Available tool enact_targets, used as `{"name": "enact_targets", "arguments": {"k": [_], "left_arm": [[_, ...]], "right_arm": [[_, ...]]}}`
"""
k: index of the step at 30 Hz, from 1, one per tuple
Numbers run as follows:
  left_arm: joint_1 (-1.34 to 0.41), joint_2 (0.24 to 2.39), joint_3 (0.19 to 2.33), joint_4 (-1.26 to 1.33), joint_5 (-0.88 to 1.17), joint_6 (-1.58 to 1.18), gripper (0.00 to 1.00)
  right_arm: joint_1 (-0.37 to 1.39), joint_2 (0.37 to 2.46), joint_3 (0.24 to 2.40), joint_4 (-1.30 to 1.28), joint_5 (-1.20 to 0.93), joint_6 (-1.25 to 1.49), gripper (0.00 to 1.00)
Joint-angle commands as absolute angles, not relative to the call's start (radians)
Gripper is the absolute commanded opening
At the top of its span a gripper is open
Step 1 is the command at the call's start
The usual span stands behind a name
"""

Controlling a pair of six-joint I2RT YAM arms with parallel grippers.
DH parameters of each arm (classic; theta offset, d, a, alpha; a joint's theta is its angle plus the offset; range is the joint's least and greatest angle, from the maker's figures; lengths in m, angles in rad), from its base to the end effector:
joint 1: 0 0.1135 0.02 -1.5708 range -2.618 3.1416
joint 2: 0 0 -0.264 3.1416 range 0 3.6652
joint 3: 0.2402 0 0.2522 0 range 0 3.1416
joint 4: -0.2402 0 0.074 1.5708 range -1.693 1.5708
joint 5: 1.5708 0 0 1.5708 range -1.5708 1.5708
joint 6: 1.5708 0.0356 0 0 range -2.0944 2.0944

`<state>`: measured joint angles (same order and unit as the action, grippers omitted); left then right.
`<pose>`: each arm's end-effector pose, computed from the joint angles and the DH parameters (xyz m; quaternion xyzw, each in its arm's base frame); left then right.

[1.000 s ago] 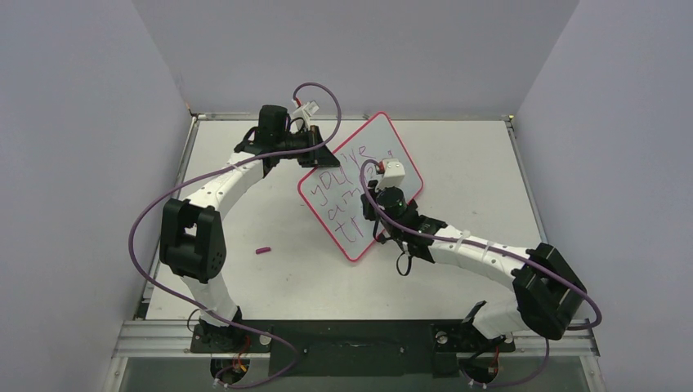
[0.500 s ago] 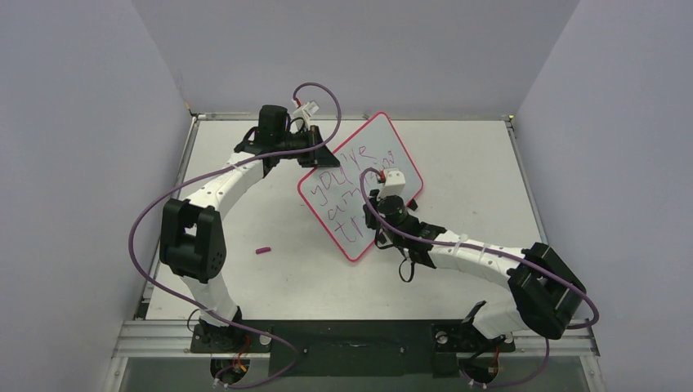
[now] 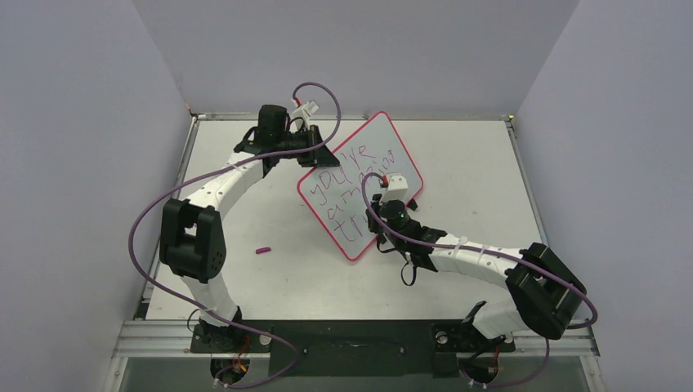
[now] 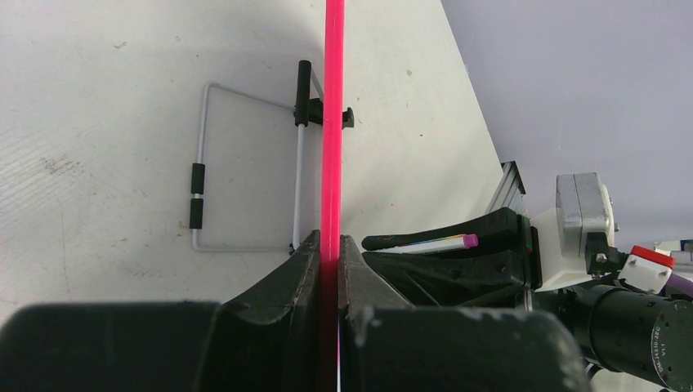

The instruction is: Write a sentence on the whiteboard

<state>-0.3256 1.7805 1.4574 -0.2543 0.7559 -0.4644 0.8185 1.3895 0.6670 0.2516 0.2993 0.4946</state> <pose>0.3806 -0.1543 0.2963 0.1188 0.8273 -0.4699 0.2839 0.2073 0.2061 0.2072 -0.0590 0.8446 0.2148 0.4869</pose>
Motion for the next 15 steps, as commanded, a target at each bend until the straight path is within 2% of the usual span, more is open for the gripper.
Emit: {"name": "enact_targets", "arguments": {"k": [1,15], "left_arm": [[-0.331,1.706,1.476,-0.187,0.806,-0.493,0.00],[-0.331,1.706,1.476,-0.188,0.808,-0.491,0.00]], "right_arm": [[0.797,1.399,0.669,0.283,0.304,0.515,0.00],[0.748,1.446,0.797,0.247,0.282,0.460,0.00]]}}
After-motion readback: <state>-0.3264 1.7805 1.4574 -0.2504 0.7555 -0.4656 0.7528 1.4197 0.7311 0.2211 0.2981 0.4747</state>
